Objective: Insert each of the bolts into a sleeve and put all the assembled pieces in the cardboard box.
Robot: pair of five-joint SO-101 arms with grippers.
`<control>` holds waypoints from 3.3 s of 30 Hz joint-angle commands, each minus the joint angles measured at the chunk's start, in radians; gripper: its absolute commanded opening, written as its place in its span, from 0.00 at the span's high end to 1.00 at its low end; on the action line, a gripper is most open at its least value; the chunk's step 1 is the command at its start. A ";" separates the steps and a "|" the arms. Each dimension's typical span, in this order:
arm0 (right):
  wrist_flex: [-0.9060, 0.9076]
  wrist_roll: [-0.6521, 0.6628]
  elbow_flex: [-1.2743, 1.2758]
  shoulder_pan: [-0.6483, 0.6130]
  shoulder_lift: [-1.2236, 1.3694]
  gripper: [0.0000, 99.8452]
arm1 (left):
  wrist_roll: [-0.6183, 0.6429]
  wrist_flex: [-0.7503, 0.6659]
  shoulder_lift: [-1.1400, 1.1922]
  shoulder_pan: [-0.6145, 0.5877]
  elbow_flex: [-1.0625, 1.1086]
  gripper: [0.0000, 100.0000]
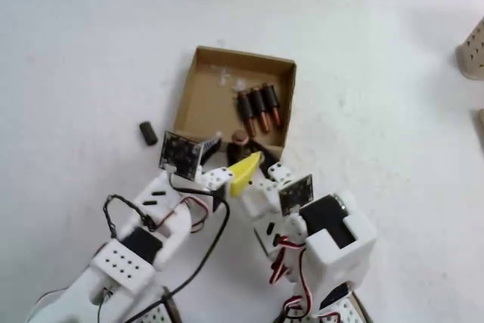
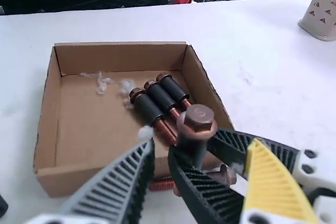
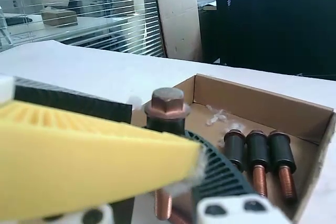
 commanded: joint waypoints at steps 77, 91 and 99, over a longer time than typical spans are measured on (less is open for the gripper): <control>0.420 -0.002 0.021 0.124 -0.486 0.98 | -0.330 1.115 -0.748 -0.676 0.103 0.94; 1.580 -0.002 -0.330 0.260 -1.153 0.98 | -0.333 1.115 -0.748 -0.676 0.103 0.94; 1.860 0.000 -0.651 0.260 -1.058 0.98 | -0.334 1.115 -0.748 -0.676 0.103 0.94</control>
